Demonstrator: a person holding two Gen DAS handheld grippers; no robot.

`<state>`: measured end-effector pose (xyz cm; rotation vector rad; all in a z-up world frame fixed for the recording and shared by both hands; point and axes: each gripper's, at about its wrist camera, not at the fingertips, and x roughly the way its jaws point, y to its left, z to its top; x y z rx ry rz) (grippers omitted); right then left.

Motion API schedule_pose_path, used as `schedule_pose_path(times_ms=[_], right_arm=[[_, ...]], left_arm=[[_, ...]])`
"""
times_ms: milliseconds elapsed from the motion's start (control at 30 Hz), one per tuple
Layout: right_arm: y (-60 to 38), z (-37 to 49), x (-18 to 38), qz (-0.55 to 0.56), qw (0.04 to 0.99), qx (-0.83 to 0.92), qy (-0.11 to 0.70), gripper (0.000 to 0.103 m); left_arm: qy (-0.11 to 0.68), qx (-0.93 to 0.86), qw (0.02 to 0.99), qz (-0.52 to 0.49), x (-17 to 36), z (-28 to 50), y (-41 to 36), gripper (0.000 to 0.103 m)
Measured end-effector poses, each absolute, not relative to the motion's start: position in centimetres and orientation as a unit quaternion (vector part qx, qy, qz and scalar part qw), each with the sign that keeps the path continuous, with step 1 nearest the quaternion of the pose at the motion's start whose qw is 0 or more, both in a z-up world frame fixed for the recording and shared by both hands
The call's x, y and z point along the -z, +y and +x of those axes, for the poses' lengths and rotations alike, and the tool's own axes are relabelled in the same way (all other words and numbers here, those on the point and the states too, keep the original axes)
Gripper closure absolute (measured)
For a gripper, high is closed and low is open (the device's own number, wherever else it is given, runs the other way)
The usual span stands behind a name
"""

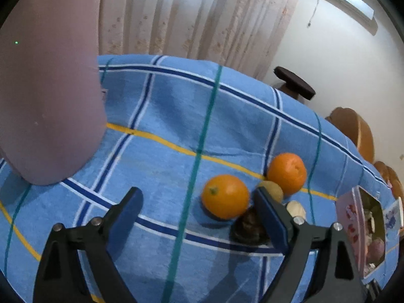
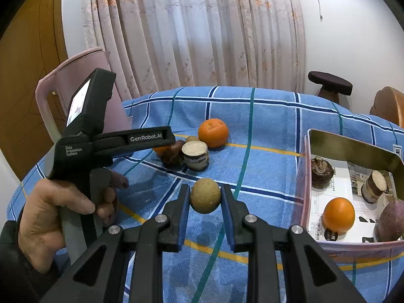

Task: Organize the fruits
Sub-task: 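Grasp an orange with the left tool while the right tool holds the kiwi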

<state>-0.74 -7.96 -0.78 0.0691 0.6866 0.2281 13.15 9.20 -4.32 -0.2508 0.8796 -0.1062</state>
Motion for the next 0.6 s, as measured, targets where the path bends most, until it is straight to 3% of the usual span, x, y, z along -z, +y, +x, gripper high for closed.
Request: schedule_pose_path(times_ms=[33,100,167,367,433,467,500,600], right_arm=[[-8.0,-0.8,0.8,0.035,0.935,-0.111,0.336,0.077],[-8.0,-0.7,0.8,0.036,0.934,-0.112,0.337,0.077],[-8.1,-0.6,0.8,0.039,0.933,-0.113,0.339,0.077],[-8.1,-0.6,0.9,0.041,0.932,-0.113,0.342,0.077],[-8.1,-0.5,0.9,0.041,0.932,-0.114,0.343,0.077],[-8.1,-0.5,0.9,0.042,0.932,-0.114,0.343,0.077],[-8.1,-0.5,1.0,0.043,0.931,-0.114,0.343,0.077],[-8.2,-0.7,0.8,0.045,0.934,-0.114,0.337,0.077]], left_arm=[[0.43,0.058,0.893,-0.118,4.2,13.0,9.1,0.017],[0.441,0.064,0.89,-0.096,4.0,12.6,9.0,0.045],[0.445,0.093,0.884,-0.106,3.9,12.3,9.3,0.053],[0.426,0.077,0.898,-0.082,4.0,12.6,8.9,0.046],[0.424,0.079,0.899,-0.082,3.8,12.6,9.0,0.049],[0.421,0.087,0.898,-0.092,3.8,12.6,9.2,0.059],[0.415,0.095,0.899,-0.102,3.6,12.6,9.5,0.062],[0.406,0.071,0.904,-0.113,3.6,12.1,10.6,0.062]])
